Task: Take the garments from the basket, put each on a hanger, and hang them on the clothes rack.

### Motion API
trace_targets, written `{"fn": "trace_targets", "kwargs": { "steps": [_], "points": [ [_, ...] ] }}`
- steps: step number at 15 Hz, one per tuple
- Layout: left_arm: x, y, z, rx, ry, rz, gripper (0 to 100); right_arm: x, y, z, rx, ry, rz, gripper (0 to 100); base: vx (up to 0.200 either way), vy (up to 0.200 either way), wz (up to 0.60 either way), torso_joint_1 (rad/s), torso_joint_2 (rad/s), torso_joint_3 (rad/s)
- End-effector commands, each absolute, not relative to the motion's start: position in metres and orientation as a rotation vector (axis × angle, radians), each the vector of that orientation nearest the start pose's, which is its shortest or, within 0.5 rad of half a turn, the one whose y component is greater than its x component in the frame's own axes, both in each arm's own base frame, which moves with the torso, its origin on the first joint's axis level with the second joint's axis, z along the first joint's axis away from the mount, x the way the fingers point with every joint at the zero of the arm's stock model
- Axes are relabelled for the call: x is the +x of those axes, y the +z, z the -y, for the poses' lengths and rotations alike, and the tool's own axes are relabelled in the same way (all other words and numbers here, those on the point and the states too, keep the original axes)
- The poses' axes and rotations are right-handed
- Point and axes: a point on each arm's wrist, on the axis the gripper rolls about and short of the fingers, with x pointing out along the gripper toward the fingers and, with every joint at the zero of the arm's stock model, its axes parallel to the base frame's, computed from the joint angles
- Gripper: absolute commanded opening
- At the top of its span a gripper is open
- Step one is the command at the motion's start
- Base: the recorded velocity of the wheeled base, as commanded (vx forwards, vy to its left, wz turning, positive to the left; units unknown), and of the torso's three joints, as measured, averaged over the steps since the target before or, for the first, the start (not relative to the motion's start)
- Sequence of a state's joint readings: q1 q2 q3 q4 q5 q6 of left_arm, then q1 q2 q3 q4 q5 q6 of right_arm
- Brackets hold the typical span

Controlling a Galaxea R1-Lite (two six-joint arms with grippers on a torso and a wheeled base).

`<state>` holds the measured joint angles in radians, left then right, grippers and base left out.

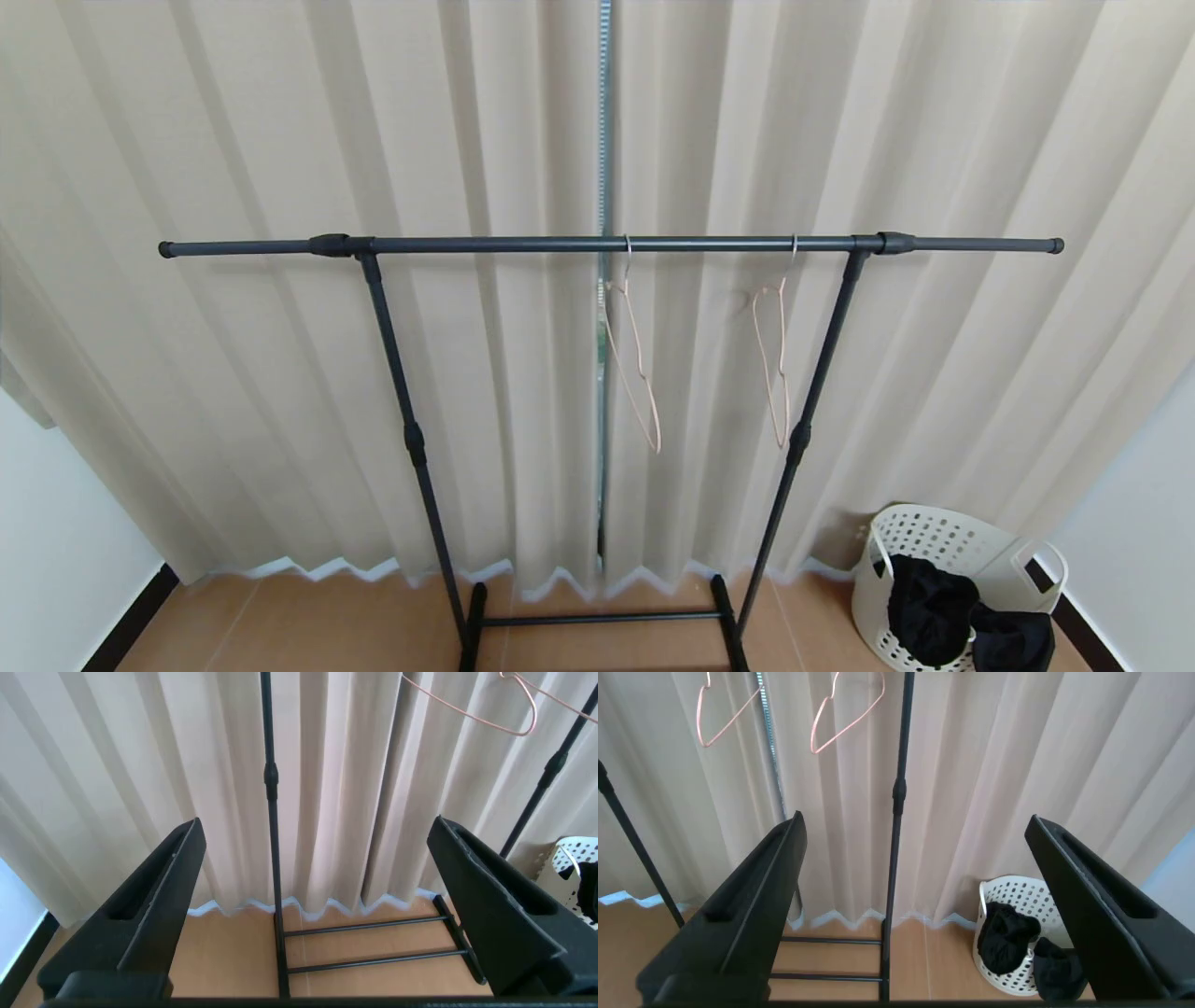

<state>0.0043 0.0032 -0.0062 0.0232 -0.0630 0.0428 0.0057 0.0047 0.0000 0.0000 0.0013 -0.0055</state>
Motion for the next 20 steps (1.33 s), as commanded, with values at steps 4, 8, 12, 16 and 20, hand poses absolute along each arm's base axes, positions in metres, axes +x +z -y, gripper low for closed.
{"fn": "trace_targets", "kwargs": {
  "steps": [4,8,12,16,20],
  "points": [
    [-0.023,0.0749,0.0015,0.042,-0.059,-0.02,100,-0.0223,0.0756,0.0002,-0.002,0.003,-0.006,100,0.0,0.0,0.0,0.0,0.0,0.0],
    [-0.023,0.0749,0.0015,0.044,-0.059,-0.02,100,-0.0223,0.0758,0.0004,-0.006,-0.006,-0.005,100,0.0,0.0,0.0,0.0,0.0,0.0],
    [-0.023,0.0749,0.0015,0.042,-0.059,-0.02,100,-0.0224,0.0759,0.0021,-0.005,-0.081,-0.003,100,0.0,0.0,0.0,0.0,0.0,0.0],
    [-0.023,0.0749,0.0015,0.044,-0.059,-0.02,100,-0.0223,0.076,0.0022,-0.006,-0.084,-0.005,100,0.0,0.0,0.0,0.0,0.0,0.0],
    [-0.023,0.0749,0.0015,0.042,-0.059,-0.02,100,-0.0223,0.0758,0.0022,-0.009,-0.086,-0.007,100,0.0,0.0,0.0,0.0,0.0,0.0]
  ]
}}
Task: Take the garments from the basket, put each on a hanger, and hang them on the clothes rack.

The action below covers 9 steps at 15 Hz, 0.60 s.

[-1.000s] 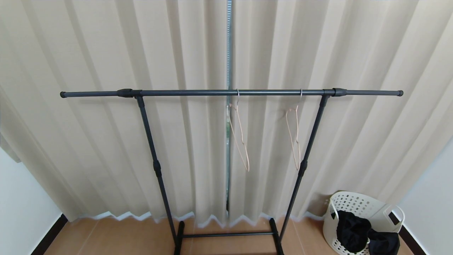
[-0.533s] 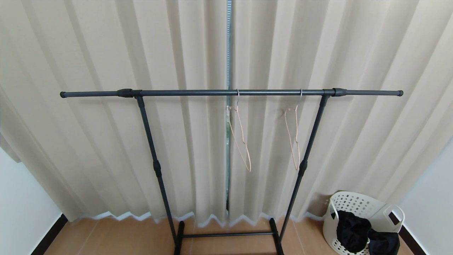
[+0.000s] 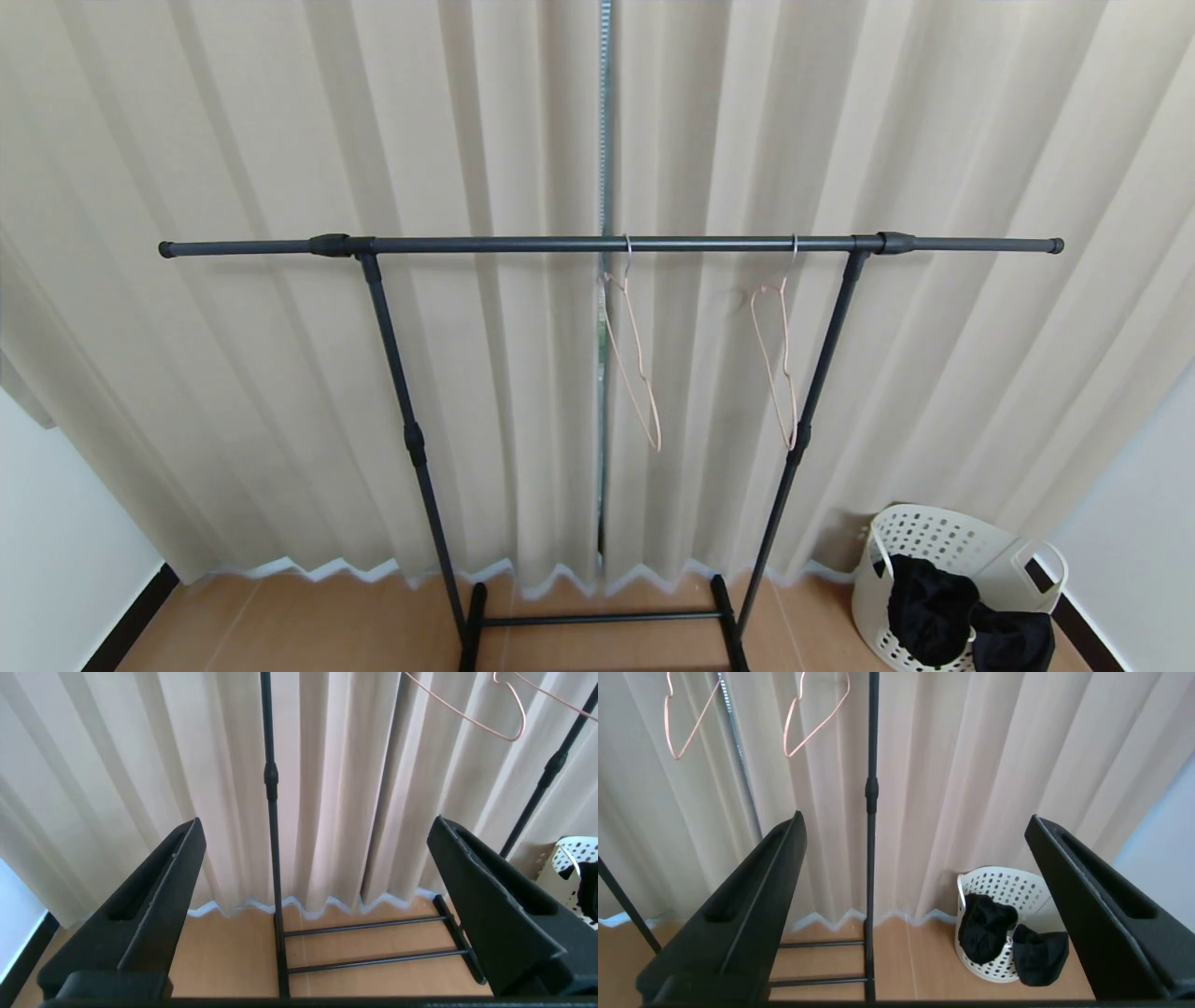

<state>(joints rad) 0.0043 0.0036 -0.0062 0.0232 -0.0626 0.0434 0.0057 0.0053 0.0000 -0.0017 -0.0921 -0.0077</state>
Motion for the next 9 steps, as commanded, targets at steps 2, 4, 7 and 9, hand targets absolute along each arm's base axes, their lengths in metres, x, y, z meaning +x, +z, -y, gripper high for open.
{"fn": "trace_targets", "kwargs": {
  "steps": [2,4,7,9],
  "points": [
    [-0.023,0.0749,0.0015,0.042,-0.059,-0.02,100,-0.0223,0.0758,0.0022,-0.009,-0.086,-0.007,100,0.0,0.0,0.0,0.0,0.0,0.0],
    [-0.023,0.0749,0.0015,0.042,-0.059,-0.02,100,-0.0223,0.076,0.0022,-0.009,-0.086,-0.005,100,0.0,0.0,0.0,0.0,0.0,0.0],
    [-0.023,0.0749,0.0015,0.042,-0.059,-0.02,100,-0.0223,0.076,0.0022,-0.009,-0.084,-0.005,100,0.0,0.0,0.0,0.0,0.0,0.0],
    [-0.023,0.0749,0.0015,0.042,-0.059,-0.02,100,-0.0223,0.076,0.002,-0.009,-0.077,-0.005,100,0.0,0.0,0.0,0.0,0.0,0.0]
  ]
}}
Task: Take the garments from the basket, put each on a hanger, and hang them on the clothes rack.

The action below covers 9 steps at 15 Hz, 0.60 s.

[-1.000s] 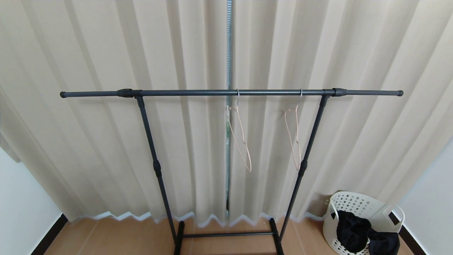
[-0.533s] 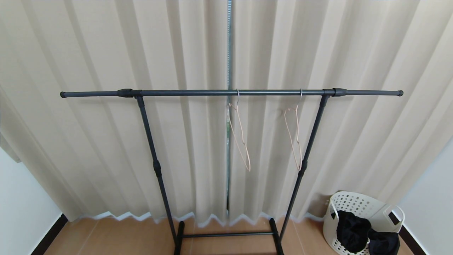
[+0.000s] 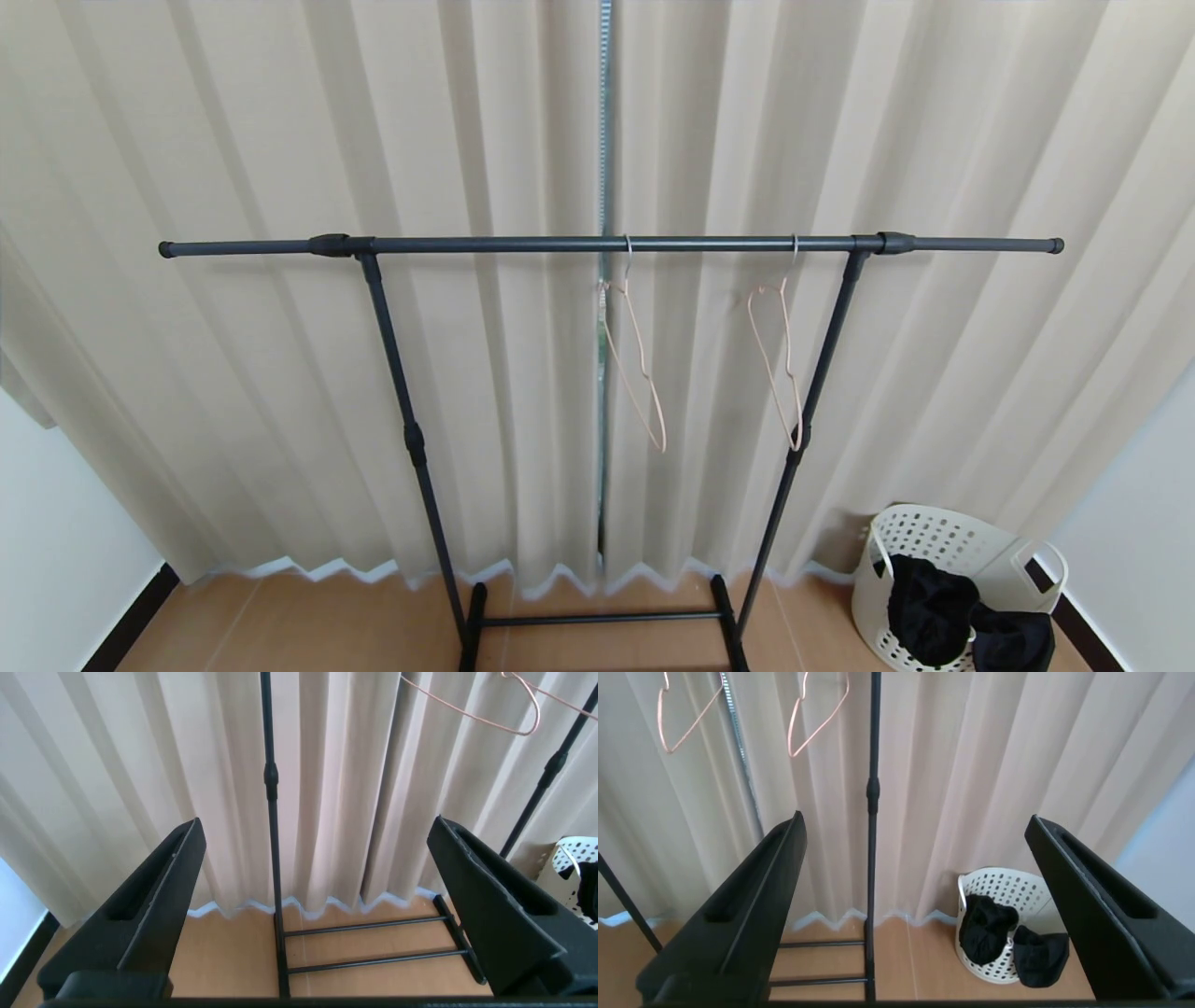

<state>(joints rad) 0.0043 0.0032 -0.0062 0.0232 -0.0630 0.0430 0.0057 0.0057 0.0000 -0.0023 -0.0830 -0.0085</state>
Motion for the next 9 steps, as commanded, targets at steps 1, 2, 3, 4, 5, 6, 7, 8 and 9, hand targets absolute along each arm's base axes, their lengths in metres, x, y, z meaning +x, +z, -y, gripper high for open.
{"fn": "trace_targets", "kwargs": {
  "steps": [1,2,3,4,5,6,7,8,9],
  "points": [
    [-0.0231,0.0749,0.0015,0.042,-0.059,-0.019,100,-0.0223,0.076,0.0019,-0.008,-0.074,-0.005,100,0.0,0.0,0.0,0.0,0.0,0.0],
    [-0.0231,0.0749,0.0015,0.042,-0.059,-0.019,100,-0.0223,0.076,0.0017,-0.008,-0.061,-0.005,100,0.0,0.0,0.0,0.0,0.0,0.0],
    [-0.023,0.0749,0.0015,0.042,-0.059,-0.02,100,-0.0223,0.076,0.0015,-0.008,-0.054,-0.005,100,0.0,0.0,0.0,0.0,0.0,0.0],
    [-0.023,0.0749,0.0015,0.042,-0.059,-0.02,100,-0.0222,0.076,0.0014,-0.006,-0.052,-0.005,100,0.0,0.0,0.0,0.0,0.0,0.0],
    [-0.023,0.0749,0.0015,0.044,-0.059,-0.02,100,-0.0223,0.076,0.0015,-0.008,-0.054,-0.005,100,0.0,0.0,0.0,0.0,0.0,0.0],
    [-0.023,0.0749,0.0015,0.042,-0.059,-0.02,100,-0.0223,0.076,0.0016,-0.008,-0.058,-0.005,100,0.0,0.0,0.0,0.0,0.0,0.0],
    [-0.023,0.0749,0.0015,0.042,-0.059,-0.02,100,-0.0223,0.076,0.0017,-0.008,-0.063,-0.005,100,0.0,0.0,0.0,0.0,0.0,0.0],
    [-0.023,0.0749,0.0015,0.044,-0.059,-0.02,100,-0.0221,0.076,0.0017,-0.009,-0.061,-0.006,100,0.0,0.0,0.0,0.0,0.0,0.0],
    [-0.0229,0.0745,0.0016,0.054,-0.06,-0.021,100,-0.0223,0.076,0.0017,-0.009,-0.061,-0.005,100,0.0,0.0,0.0,0.0,0.0,0.0]
  ]
}}
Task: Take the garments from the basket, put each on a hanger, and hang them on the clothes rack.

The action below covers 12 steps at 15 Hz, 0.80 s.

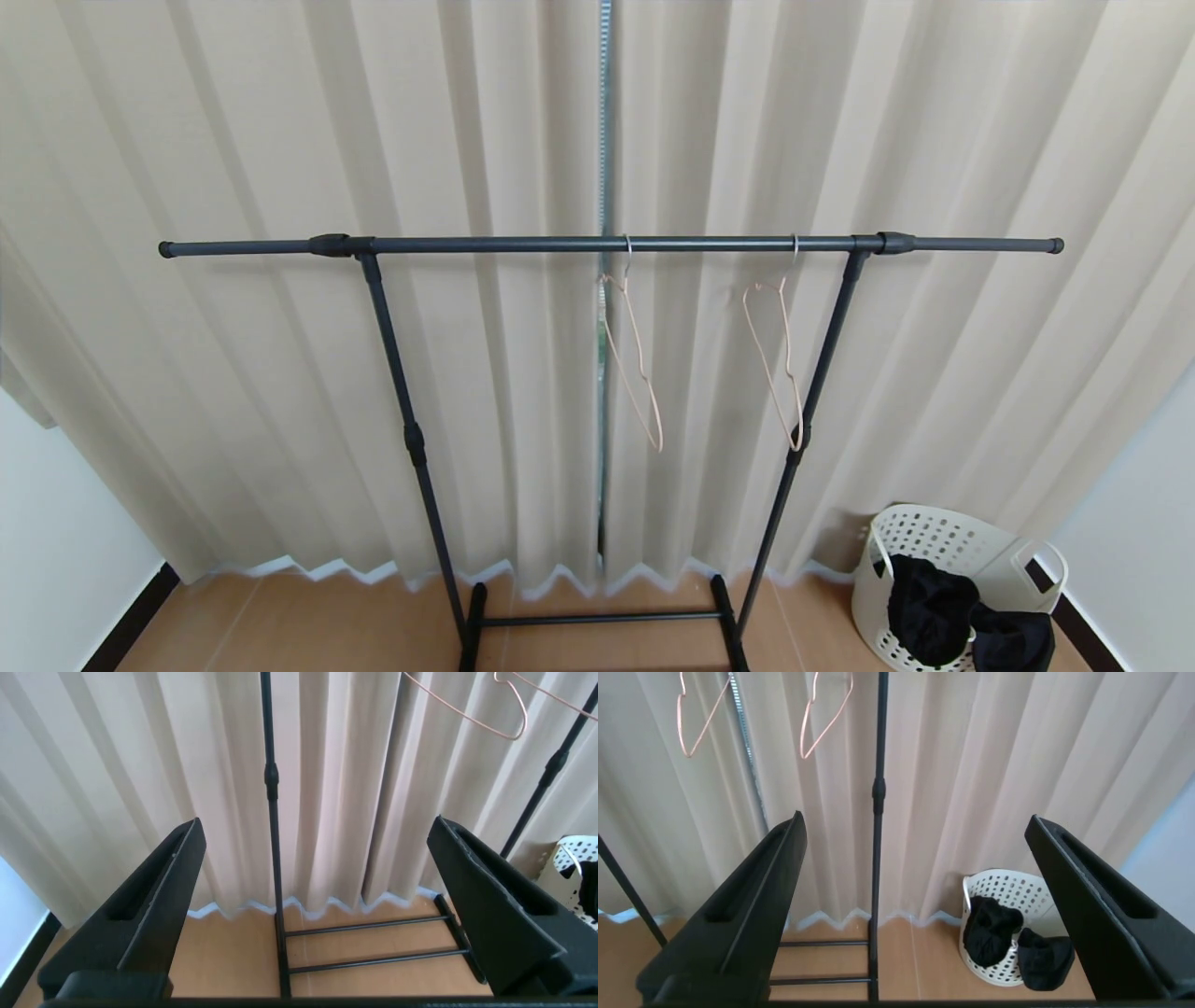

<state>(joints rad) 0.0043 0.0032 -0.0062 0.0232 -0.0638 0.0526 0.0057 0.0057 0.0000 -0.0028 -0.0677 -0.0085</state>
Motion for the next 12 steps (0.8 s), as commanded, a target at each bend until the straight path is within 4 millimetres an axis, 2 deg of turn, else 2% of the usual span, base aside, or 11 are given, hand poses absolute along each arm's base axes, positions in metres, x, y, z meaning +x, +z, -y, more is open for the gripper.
{"fn": "trace_targets", "kwargs": {
  "steps": [1,12],
  "points": [
    [-0.0228,0.0745,0.0016,0.057,-0.062,-0.023,100,-0.0223,0.076,0.0017,-0.009,-0.061,-0.005,100,0.0,0.0,0.0,0.0,0.0,0.0],
    [-0.0229,0.0745,0.0016,0.044,-0.06,-0.022,100,-0.0222,0.076,0.0013,0.006,-0.048,-0.004,100,0.0,0.0,0.0,0.0,0.0,0.0]
  ]
}}
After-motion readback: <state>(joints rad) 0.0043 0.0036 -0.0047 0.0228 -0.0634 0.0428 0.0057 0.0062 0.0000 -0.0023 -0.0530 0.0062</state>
